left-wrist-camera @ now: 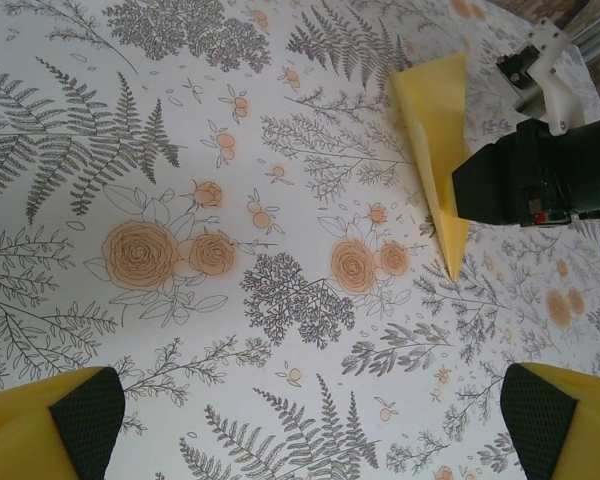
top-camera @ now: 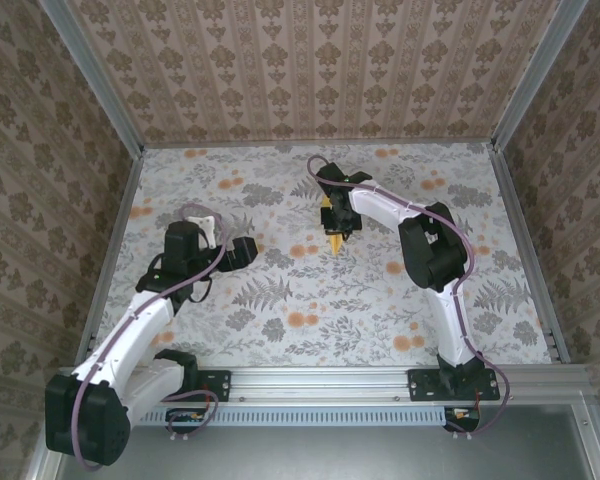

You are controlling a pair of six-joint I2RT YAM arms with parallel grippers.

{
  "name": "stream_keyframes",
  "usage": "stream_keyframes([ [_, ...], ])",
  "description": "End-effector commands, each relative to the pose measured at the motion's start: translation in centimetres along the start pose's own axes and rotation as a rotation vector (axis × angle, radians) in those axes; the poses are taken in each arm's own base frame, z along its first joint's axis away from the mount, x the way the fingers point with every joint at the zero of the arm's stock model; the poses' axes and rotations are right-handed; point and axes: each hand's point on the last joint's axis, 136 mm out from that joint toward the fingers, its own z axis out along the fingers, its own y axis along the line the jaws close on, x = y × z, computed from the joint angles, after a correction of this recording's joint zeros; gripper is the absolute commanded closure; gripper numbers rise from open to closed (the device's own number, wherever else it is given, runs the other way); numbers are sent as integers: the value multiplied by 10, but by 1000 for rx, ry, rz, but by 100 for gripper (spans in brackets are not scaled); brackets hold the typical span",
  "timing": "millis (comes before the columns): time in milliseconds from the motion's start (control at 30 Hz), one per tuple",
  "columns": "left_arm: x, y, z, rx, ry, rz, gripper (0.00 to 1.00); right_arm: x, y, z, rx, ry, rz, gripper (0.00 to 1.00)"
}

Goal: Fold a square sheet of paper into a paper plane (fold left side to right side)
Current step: Move the paper plane to the top-center of the table, then reset both arms

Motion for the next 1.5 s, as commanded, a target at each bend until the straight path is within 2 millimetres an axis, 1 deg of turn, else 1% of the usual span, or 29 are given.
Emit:
stream_keyframes([
  [0, -9, -5, -3, 11, -7, 25, 0, 5, -4, -3, 18, 31, -16, 77],
  [233, -15, -4, -2, -2, -10, 28, 0, 6, -3, -20, 18, 17, -37, 71],
  [400, -23, -3, -3, -14, -21, 20, 0, 11, -7, -43, 26, -7, -55, 64],
  [533, -32, 1, -6, -31, -42, 1, 0, 15, -10, -72, 8, -57, -54, 59],
  [633, -42, 8, -11, -54, -75, -17, 0, 19, -16, -102, -8, -126, -60, 53],
  [733, -55, 19, -20, -95, -125, -36, 0, 22, -27, -133, -20, -221, -68, 45],
  [800, -66, 30, -28, -147, -175, -47, 0, 26, -39, -154, -12, -293, -69, 37],
  [867, -76, 45, -38, -212, -227, -55, 0, 28, -52, -171, 5, -365, -71, 31],
  [967, -90, 62, -53, -293, -313, -41, 0, 32, -78, -191, 61, -484, -57, 21],
  [1000, -95, 67, -58, -324, -345, -24, 0, 34, -88, -200, 76, -534, -42, 17],
  [1100, -103, 84, -70, -431, -430, 37, 0, 40, -120, -210, 125, -628, 22, 1],
  [1133, -104, 90, -72, -466, -456, 50, 0, 39, -128, -214, 126, -681, 48, 0],
  [1200, -104, 105, -78, -545, -505, 76, 0, 43, -149, -216, 143, -747, 97, 0],
  [1300, -97, 122, -78, -620, -543, 115, 0, 51, -177, -209, 170, -805, 161, 0],
  [1400, -89, 133, -74, -663, -528, 156, 0, 57, -201, -195, 234, -850, 180, 0],
  [1467, -85, 141, -69, -684, -488, 175, 0, 59, -212, -182, 273, -877, 170, 0],
])
